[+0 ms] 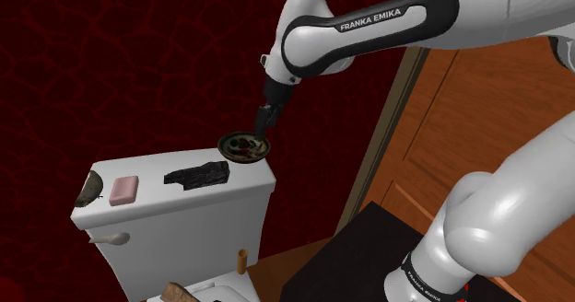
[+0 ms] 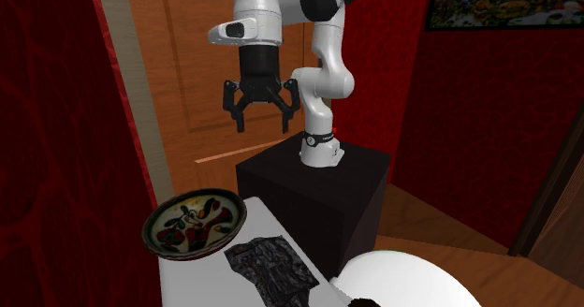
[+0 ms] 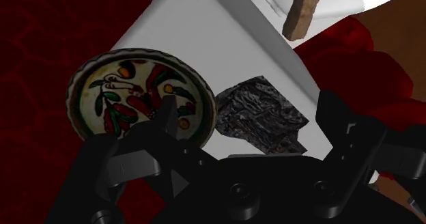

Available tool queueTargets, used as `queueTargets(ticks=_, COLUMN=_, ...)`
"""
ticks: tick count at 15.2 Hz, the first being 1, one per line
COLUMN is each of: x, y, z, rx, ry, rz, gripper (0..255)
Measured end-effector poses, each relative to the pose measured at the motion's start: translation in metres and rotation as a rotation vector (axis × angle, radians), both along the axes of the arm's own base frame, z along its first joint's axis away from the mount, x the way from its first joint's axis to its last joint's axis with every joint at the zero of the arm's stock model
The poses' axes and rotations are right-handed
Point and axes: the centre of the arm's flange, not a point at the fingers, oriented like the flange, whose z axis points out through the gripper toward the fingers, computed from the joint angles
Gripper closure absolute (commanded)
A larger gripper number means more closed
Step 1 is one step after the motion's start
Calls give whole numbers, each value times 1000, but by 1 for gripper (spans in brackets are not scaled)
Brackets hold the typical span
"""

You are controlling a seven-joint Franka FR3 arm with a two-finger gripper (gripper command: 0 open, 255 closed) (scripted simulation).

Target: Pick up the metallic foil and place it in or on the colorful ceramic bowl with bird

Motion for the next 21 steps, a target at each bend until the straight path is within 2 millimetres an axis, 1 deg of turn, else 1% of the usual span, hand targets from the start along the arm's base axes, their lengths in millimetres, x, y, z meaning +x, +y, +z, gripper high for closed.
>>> queueTargets(ticks=4, x=32, y=33, z=-27, rx=-5, ry=-22, rz=62, gripper=0)
queueTargets(ticks=9, x=64, y=70, z=-61, rx=-11, ry=-50, rz=139, gripper=0)
queueTargets(ticks=11, x=81, y=89, z=-75, rx=-13, ry=-61, rz=170, gripper=0)
queueTargets(ticks=17, x=120, y=142, z=-110, rx=-21, ry=-93, rz=262, gripper=0)
queueTargets(ticks=18, x=126, y=151, z=-119, rx=-22, ry=-99, rz=278, gripper=0)
queueTargets(ticks=19, x=130, y=159, z=-124, rx=-23, ry=-104, rz=293, gripper=0)
queueTargets(ticks=21, x=137, y=168, z=-137, rx=-24, ry=-108, rz=304, gripper=0)
